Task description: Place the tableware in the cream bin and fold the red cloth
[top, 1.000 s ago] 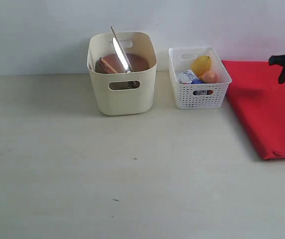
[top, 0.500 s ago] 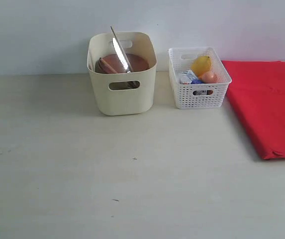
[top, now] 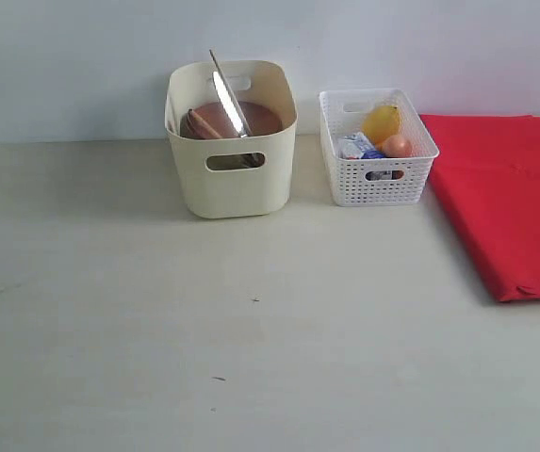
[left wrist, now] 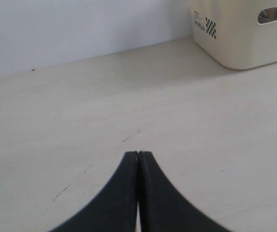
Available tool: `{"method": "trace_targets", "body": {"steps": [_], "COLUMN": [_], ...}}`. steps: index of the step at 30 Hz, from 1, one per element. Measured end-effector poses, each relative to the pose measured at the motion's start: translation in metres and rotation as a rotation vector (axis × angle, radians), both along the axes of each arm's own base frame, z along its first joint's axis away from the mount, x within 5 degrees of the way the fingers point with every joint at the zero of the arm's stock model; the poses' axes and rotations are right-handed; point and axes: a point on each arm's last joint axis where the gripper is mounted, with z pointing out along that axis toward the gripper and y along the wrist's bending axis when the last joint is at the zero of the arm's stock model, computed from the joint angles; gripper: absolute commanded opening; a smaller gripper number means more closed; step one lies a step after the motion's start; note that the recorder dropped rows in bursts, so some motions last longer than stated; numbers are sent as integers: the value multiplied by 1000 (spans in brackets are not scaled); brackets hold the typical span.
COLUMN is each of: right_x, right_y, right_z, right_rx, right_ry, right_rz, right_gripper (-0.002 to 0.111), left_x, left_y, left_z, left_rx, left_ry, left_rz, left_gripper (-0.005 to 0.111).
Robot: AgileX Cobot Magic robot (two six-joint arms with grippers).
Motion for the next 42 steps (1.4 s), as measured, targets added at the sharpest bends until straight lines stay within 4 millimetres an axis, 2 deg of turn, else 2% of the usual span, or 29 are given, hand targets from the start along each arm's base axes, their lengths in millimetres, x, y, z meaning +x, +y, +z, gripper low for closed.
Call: {"method": "trace_targets", "body": {"steps": [12, 19, 22, 27, 32, 42], "right_x": [-94, -153, -177, -212, -239, -268], "right_y": [27, 52, 63, 77, 86, 99], "right_z": [40, 61, 64, 58, 40, -10], "right_rx": [-90, -60, -41, -36, -42, -37], "right_ry": [-274, -499, -577, -674, -732, -742], "right_rz": [30, 78, 105, 147, 167, 287], "right_gripper": [23, 23, 23, 23, 23, 23], "left_x": [0, 0, 0, 0, 0, 0], "left_y": [0, 0, 0, 0, 0, 0], "left_z": [0, 0, 0, 0, 0, 0], "left_rx": [0, 0, 0, 0, 0, 0], "left_ry": [0, 0, 0, 0, 0, 0], "left_rz": [0, 0, 0, 0, 0, 0], "left_gripper": [0, 0, 0, 0, 0, 0]}}
